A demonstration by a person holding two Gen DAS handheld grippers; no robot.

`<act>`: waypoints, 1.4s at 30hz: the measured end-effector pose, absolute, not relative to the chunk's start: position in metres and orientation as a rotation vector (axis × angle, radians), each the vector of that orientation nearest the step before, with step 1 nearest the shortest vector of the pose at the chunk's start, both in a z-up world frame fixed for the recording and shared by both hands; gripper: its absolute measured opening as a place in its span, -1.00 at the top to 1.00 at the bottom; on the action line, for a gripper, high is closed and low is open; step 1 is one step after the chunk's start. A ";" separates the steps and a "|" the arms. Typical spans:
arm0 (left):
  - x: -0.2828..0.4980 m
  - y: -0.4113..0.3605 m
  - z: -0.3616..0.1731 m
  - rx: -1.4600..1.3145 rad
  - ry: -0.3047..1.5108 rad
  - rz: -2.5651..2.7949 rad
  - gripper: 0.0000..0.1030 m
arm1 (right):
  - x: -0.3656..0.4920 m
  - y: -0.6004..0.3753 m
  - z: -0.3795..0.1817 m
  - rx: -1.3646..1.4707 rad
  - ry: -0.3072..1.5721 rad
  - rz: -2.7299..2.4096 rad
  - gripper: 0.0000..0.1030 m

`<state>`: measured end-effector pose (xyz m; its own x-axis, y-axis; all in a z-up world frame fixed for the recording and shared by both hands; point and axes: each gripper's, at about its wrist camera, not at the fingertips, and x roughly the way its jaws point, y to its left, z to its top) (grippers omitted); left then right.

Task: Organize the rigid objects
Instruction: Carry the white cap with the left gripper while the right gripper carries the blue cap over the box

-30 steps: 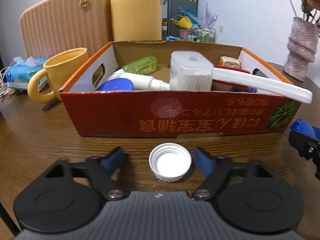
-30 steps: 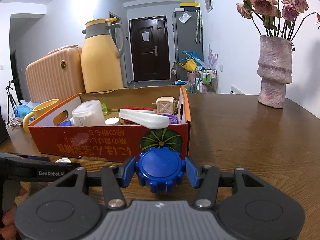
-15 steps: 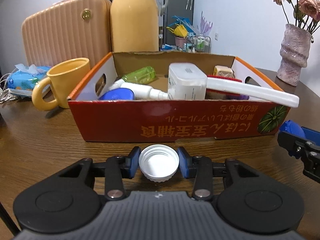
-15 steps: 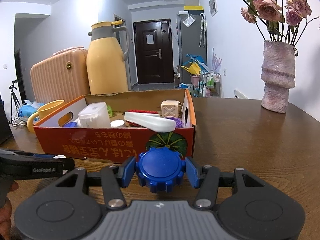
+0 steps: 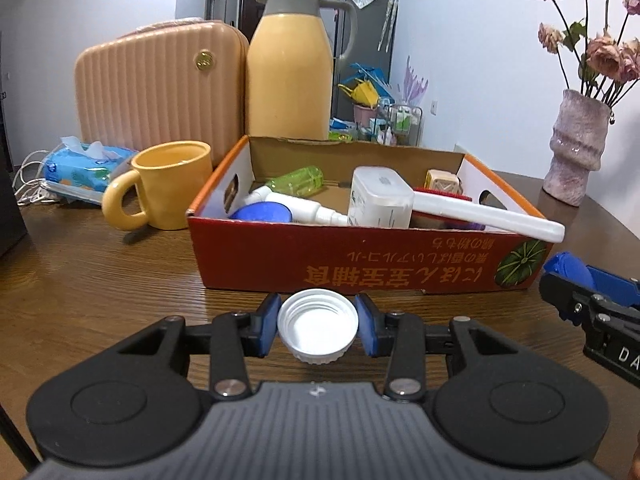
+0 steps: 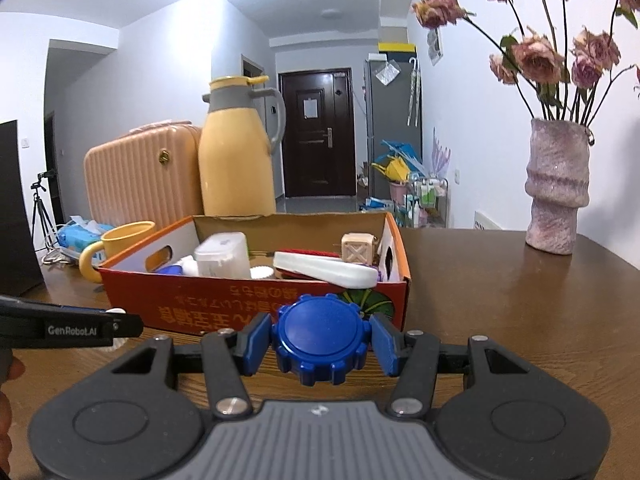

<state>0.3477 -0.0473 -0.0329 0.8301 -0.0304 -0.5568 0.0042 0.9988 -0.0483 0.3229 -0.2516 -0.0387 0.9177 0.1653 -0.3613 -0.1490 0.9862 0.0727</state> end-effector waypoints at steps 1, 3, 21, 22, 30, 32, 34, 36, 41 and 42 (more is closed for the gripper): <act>0.345 -0.046 -0.031 -0.047 0.586 -0.017 0.21 | 0.320 -0.250 -0.038 0.042 0.370 0.165 -0.03; 0.339 -0.045 -0.028 -0.045 0.576 -0.012 0.21 | 0.314 -0.248 -0.036 0.038 0.362 0.168 -0.03; 0.322 -0.041 0.003 -0.055 0.501 -0.046 0.21 | 0.310 -0.236 -0.021 0.043 0.325 0.169 -0.03; 0.323 -0.041 0.004 -0.055 0.498 -0.047 0.20 | 0.312 -0.235 -0.020 0.043 0.323 0.170 -0.03; 0.335 -0.041 0.013 -0.066 0.473 -0.049 0.20 | 0.327 -0.231 -0.011 0.059 0.296 0.163 -0.03; 0.340 -0.041 0.016 -0.070 0.468 -0.047 0.20 | 0.332 -0.230 -0.009 0.059 0.290 0.164 -0.03; 0.345 -0.041 0.018 -0.076 0.460 -0.041 0.20 | 0.337 -0.229 -0.007 0.055 0.282 0.163 -0.03; 0.351 -0.040 0.020 -0.083 0.455 -0.034 0.20 | 0.343 -0.228 -0.006 0.056 0.278 0.165 -0.03; 0.366 -0.039 0.024 -0.107 0.444 -0.023 0.20 | 0.359 -0.226 -0.003 0.062 0.267 0.158 -0.03; 0.369 -0.040 0.025 -0.109 0.439 -0.020 0.20 | 0.363 -0.225 -0.003 0.064 0.264 0.157 -0.03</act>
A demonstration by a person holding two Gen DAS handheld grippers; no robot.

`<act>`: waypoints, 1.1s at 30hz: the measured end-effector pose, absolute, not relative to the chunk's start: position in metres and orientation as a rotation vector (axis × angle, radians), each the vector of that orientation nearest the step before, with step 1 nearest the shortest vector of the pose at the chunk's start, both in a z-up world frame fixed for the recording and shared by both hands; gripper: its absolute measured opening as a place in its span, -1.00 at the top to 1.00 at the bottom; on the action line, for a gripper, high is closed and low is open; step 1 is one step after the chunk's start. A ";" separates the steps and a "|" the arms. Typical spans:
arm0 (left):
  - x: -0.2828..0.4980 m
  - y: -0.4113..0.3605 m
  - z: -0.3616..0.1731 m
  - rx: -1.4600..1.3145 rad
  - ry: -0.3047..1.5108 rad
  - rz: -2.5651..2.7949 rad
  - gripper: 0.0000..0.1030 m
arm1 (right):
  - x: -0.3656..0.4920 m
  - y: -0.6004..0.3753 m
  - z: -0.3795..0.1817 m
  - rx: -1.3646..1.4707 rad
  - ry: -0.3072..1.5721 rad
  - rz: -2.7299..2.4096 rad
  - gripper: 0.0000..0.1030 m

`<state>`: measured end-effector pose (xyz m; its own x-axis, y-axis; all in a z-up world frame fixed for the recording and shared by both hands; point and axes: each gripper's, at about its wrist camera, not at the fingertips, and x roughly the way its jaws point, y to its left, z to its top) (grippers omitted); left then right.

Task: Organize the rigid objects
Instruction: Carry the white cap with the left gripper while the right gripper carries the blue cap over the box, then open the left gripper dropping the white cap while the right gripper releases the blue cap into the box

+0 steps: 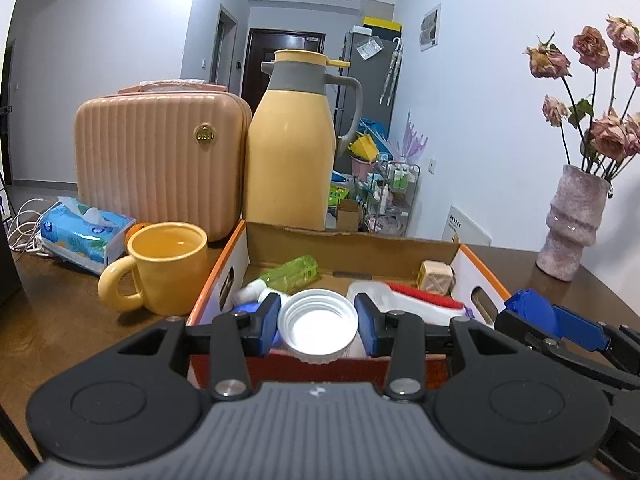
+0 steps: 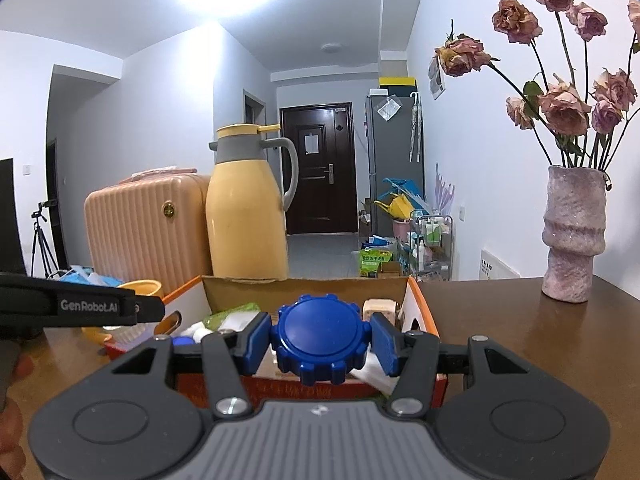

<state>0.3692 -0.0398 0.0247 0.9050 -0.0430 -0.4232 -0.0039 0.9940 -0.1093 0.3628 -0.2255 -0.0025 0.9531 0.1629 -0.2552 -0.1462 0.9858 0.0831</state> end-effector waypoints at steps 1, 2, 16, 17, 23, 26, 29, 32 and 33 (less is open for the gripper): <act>0.372 -0.040 0.025 -0.109 0.436 -0.019 0.20 | 0.367 -0.225 -0.002 0.065 0.261 0.156 -0.03; 0.374 -0.040 0.026 -0.111 0.432 -0.018 0.20 | 0.370 -0.224 -0.002 0.067 0.260 0.154 -0.03; 0.416 -0.038 0.026 -0.129 0.420 0.000 0.20 | 0.413 -0.222 -0.005 0.085 0.263 0.143 -0.03; 0.419 -0.038 0.026 -0.128 0.419 0.001 0.20 | 0.414 -0.221 -0.006 0.085 0.264 0.143 -0.03; 0.435 -0.034 0.023 -0.130 0.423 0.009 0.20 | 0.427 -0.219 -0.009 0.081 0.271 0.136 -0.03; 0.442 -0.033 0.022 -0.127 0.426 0.010 0.20 | 0.433 -0.219 -0.011 0.077 0.276 0.132 -0.03; 0.448 -0.031 0.021 -0.127 0.427 0.010 0.20 | 0.439 -0.218 -0.013 0.072 0.280 0.129 -0.03; 0.454 -0.032 0.020 -0.120 0.425 0.009 0.20 | 0.446 -0.217 -0.014 0.068 0.288 0.130 -0.03; 0.456 -0.033 0.020 -0.117 0.425 0.009 0.20 | 0.448 -0.216 -0.015 0.067 0.290 0.131 -0.03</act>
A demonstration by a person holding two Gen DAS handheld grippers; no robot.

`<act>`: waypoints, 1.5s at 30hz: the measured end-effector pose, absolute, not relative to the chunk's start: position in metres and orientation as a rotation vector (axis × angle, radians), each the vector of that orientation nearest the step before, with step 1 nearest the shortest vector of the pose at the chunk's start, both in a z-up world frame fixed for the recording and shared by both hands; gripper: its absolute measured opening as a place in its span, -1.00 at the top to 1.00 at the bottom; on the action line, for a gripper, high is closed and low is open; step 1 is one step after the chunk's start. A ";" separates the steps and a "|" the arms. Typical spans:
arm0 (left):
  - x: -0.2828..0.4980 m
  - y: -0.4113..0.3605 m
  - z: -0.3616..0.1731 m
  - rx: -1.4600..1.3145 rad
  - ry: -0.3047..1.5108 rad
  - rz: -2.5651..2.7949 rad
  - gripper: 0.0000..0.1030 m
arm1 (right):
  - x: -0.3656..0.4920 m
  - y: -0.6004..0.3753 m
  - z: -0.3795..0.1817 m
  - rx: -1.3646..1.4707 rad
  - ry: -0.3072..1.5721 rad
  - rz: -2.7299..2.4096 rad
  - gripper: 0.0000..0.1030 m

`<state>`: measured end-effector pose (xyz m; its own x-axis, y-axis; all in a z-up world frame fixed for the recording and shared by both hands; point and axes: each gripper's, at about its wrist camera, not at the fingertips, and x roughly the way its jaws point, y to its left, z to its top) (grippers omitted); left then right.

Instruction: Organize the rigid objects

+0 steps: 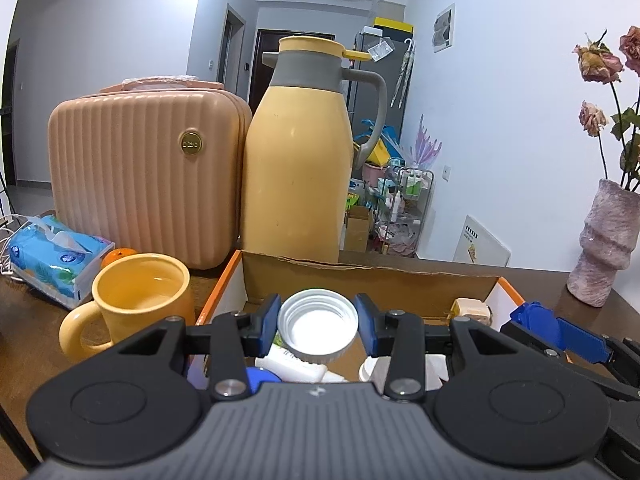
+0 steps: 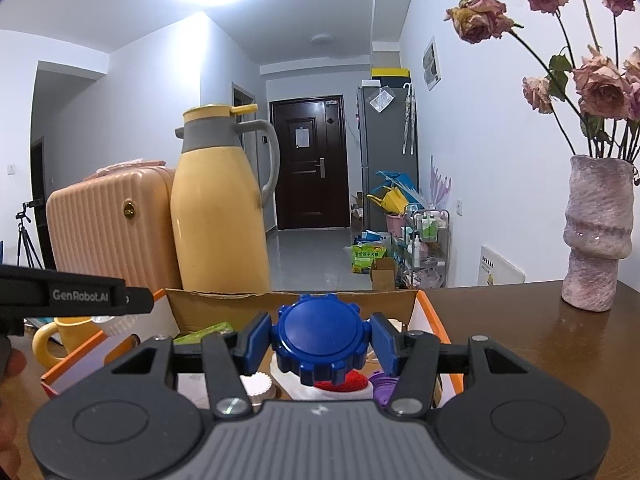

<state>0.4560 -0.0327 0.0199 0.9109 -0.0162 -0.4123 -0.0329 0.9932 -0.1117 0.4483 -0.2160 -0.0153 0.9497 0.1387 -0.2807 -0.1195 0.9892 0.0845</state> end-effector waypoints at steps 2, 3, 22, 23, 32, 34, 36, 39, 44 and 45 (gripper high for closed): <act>0.461 -0.033 0.019 -0.111 0.427 0.011 0.20 | 0.454 -0.215 -0.016 0.061 0.295 0.133 -0.03; 0.463 -0.033 0.018 -0.108 0.430 0.012 0.20 | 0.456 -0.215 -0.017 0.059 0.296 0.134 -0.03; 0.478 -0.026 0.011 -0.075 0.417 0.022 -1.00 | 0.473 -0.216 -0.024 0.039 0.350 0.085 -1.00; 0.477 -0.028 0.012 -0.068 0.413 0.026 -1.00 | 0.473 -0.216 -0.023 0.036 0.352 0.084 -1.00; 0.475 -0.026 0.014 -0.074 0.409 0.047 -1.00 | 0.460 -0.217 -0.015 0.038 0.321 0.081 -1.00; 0.471 -0.023 0.016 -0.088 0.404 0.051 -1.00 | 0.454 -0.218 -0.013 0.038 0.315 0.084 -1.00; 0.465 -0.020 0.019 -0.090 0.397 0.054 -1.00 | 0.447 -0.217 -0.010 0.033 0.312 0.082 -1.00; 0.450 -0.017 0.025 -0.069 0.386 0.069 -1.00 | 0.429 -0.216 -0.002 0.026 0.299 0.085 -1.00; 0.413 -0.012 0.046 -0.064 0.346 0.072 -1.00 | 0.386 -0.217 0.016 0.015 0.253 0.094 -1.00; 0.402 -0.012 0.052 -0.060 0.332 0.070 -1.00 | 0.377 -0.217 0.020 0.014 0.243 0.098 -1.00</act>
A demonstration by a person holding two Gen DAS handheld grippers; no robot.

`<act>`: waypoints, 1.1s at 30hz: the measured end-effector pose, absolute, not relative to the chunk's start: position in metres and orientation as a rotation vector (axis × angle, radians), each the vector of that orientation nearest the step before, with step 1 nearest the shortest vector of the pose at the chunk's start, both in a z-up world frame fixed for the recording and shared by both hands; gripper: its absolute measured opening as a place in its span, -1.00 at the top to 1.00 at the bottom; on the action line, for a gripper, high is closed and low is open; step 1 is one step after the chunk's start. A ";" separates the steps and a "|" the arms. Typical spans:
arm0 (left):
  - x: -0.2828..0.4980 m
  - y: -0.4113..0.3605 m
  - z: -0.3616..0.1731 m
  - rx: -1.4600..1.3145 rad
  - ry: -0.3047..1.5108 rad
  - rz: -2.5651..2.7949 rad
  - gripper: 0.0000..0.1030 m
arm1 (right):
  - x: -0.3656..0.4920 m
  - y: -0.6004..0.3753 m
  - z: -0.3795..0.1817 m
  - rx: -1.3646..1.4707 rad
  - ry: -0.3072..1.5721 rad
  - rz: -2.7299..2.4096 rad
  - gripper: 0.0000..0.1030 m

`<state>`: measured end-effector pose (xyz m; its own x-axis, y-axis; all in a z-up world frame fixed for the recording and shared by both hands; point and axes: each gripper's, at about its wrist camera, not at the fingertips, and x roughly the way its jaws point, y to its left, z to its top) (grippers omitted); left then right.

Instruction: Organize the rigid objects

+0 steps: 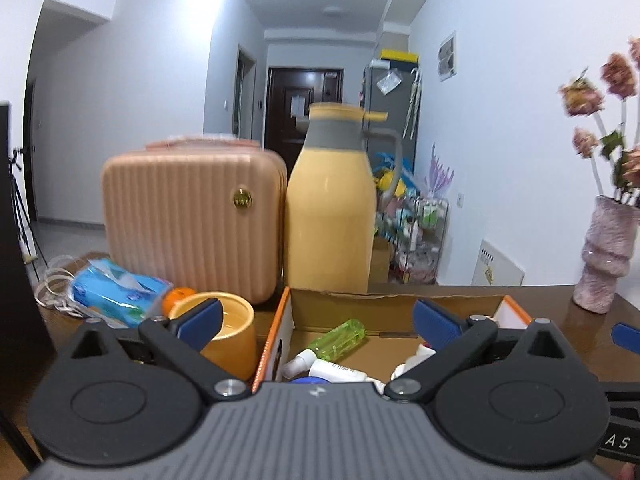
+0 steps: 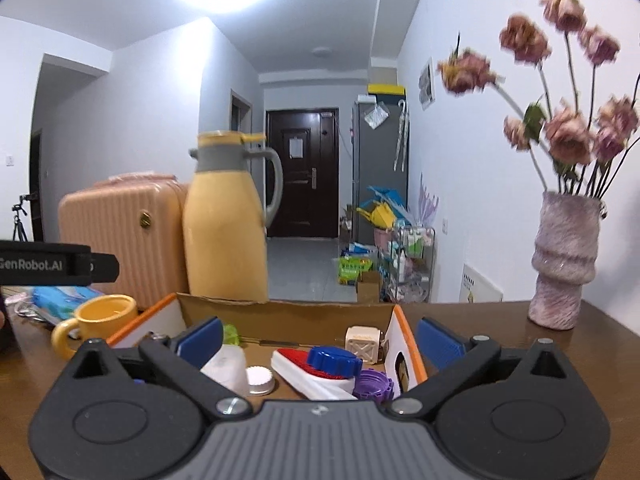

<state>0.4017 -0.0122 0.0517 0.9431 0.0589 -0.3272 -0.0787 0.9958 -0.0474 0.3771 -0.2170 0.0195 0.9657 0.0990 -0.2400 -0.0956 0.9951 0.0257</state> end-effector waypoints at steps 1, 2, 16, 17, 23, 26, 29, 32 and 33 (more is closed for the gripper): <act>0.392 -0.012 0.056 -0.054 0.321 0.067 -1.00 | 0.365 -0.218 0.024 0.011 0.231 0.103 -1.00; 0.382 -0.013 0.060 -0.048 0.311 0.065 -1.00 | 0.354 -0.218 0.027 0.008 0.222 0.105 -1.00; 0.223 -0.022 0.064 -0.038 0.275 0.019 -1.00 | 0.192 -0.230 0.048 0.010 0.161 0.111 -1.00; 0.210 -0.022 0.062 -0.034 0.269 0.021 -1.00 | 0.179 -0.231 0.046 0.009 0.163 0.108 -1.00; 0.150 -0.011 0.048 -0.027 0.276 0.031 -1.00 | 0.120 -0.233 0.029 0.013 0.212 0.089 -1.00; 0.123 -0.002 0.039 -0.038 0.293 0.041 -1.00 | 0.095 -0.236 0.020 0.030 0.234 0.077 -1.00; 0.104 0.004 0.031 -0.037 0.309 0.040 -1.00 | 0.076 -0.238 0.013 0.035 0.247 0.054 -1.00; 0.088 0.007 0.026 -0.034 0.307 0.045 -1.00 | 0.065 -0.240 0.010 0.045 0.258 0.045 -1.00; 0.084 0.007 0.026 -0.033 0.304 0.046 -1.00 | 0.062 -0.240 0.009 0.046 0.258 0.040 -1.00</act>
<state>0.0840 0.0072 0.0257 0.9530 0.0398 -0.3002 -0.0498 0.9984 -0.0256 0.0622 -0.2400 0.0095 0.9661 0.0459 -0.2541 -0.0340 0.9981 0.0511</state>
